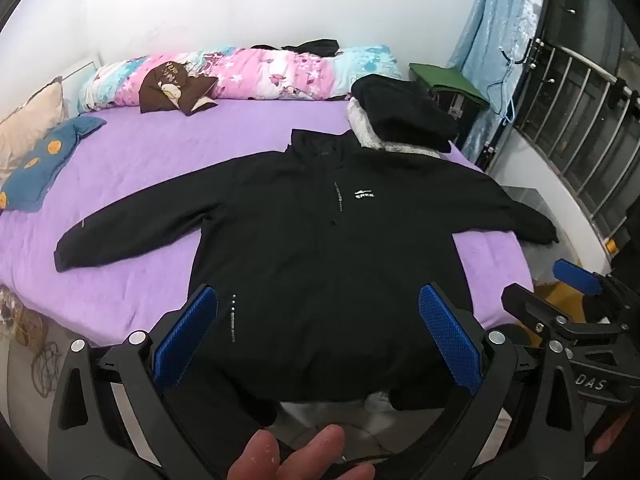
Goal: Fold large clothes
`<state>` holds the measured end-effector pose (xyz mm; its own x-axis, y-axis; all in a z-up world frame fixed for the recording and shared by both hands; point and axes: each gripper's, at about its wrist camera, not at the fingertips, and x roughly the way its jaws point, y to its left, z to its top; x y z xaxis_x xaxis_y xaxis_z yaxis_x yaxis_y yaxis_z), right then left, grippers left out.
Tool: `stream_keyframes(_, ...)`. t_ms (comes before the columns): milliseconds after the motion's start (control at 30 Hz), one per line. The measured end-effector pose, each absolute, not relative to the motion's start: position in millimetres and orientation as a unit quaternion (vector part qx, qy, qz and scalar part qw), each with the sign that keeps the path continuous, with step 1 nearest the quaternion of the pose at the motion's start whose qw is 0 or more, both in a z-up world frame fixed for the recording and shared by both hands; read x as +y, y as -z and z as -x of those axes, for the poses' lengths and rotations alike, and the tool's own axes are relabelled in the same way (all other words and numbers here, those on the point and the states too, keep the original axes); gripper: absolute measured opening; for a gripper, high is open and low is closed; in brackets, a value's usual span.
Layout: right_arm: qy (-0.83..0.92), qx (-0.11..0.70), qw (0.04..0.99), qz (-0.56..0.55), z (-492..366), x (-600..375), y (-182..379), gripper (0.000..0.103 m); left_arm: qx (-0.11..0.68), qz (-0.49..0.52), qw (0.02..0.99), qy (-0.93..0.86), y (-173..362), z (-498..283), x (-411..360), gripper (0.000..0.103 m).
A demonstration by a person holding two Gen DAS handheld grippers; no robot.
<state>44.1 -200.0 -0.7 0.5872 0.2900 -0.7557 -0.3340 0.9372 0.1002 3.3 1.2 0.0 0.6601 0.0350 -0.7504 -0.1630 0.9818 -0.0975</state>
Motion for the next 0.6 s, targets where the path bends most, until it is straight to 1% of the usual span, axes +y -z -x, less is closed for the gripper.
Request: stream_keyframes(600,-0.177,0.42,0.89,0.028,-44.4,-198.5,0.8,0.097,0.405,0.078,0.909,-0.054,-2.1,-0.3,4.8,0.097)
